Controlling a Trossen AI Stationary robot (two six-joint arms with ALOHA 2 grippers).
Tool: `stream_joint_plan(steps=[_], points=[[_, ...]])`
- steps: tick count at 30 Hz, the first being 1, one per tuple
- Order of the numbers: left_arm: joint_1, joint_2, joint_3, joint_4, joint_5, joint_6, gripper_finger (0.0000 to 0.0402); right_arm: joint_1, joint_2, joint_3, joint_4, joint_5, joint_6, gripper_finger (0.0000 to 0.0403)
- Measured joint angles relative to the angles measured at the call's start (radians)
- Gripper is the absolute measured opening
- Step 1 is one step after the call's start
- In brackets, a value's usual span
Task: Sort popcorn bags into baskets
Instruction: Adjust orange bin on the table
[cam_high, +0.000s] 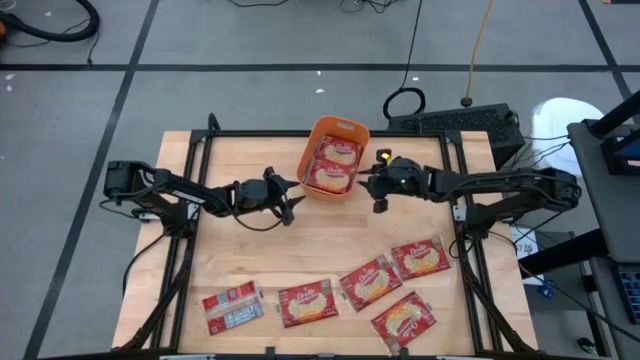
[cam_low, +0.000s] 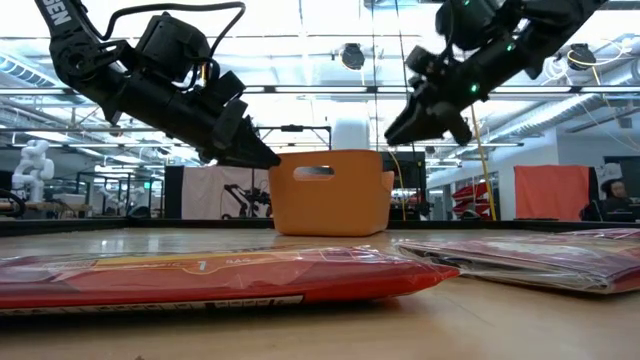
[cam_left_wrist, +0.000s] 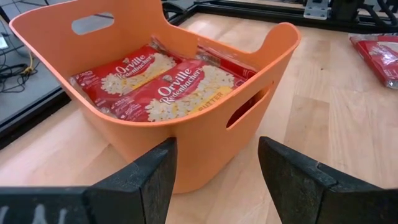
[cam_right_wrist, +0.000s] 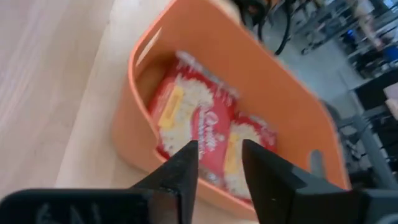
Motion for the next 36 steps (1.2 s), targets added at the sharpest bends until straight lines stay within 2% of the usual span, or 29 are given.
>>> stream_joint_plan(steps=[5,10,13,16,23,27,36], points=[[0.0,0.0,0.0,-0.001,0.0,-0.021,0.023,-0.003,0.043,-0.001,0.002,0.009,0.107,0.0075],[0.0,0.0,0.0,-0.001,0.0,-0.027,0.023,-0.004,0.068,-0.046,0.02,0.096,0.305,0.0028],[0.0,0.0,0.0,0.002,0.002,-0.027,0.023,-0.019,0.083,-0.105,0.099,0.158,0.366,0.0005],[0.0,0.0,0.0,0.009,0.031,-0.027,0.023,-0.061,0.124,-0.153,0.252,0.149,0.366,0.0005],[-0.008,0.0,0.0,0.007,0.038,-0.033,0.023,-0.17,0.313,-0.158,0.478,0.047,0.345,0.0001],[-0.011,0.0,0.0,0.005,0.038,-0.054,0.023,-0.189,0.388,-0.131,0.495,0.03,0.344,0.0001],[-0.024,-0.002,0.0,-0.002,0.047,-0.052,0.023,-0.201,0.53,0.027,0.488,0.032,0.275,0.0]])
